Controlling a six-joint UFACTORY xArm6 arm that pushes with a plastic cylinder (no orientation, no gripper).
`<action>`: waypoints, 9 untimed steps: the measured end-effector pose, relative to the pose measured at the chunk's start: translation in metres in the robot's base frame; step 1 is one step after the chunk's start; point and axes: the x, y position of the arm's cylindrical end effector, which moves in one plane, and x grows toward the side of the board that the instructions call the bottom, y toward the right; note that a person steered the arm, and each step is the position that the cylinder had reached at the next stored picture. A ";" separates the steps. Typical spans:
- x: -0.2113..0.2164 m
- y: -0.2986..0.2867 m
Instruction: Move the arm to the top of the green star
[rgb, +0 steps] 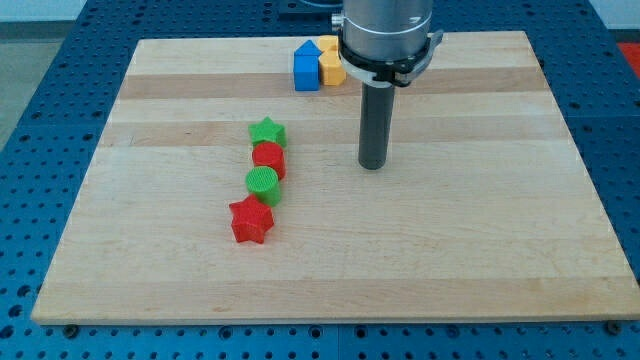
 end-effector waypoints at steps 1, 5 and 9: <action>0.000 0.000; -0.005 -0.041; -0.077 -0.105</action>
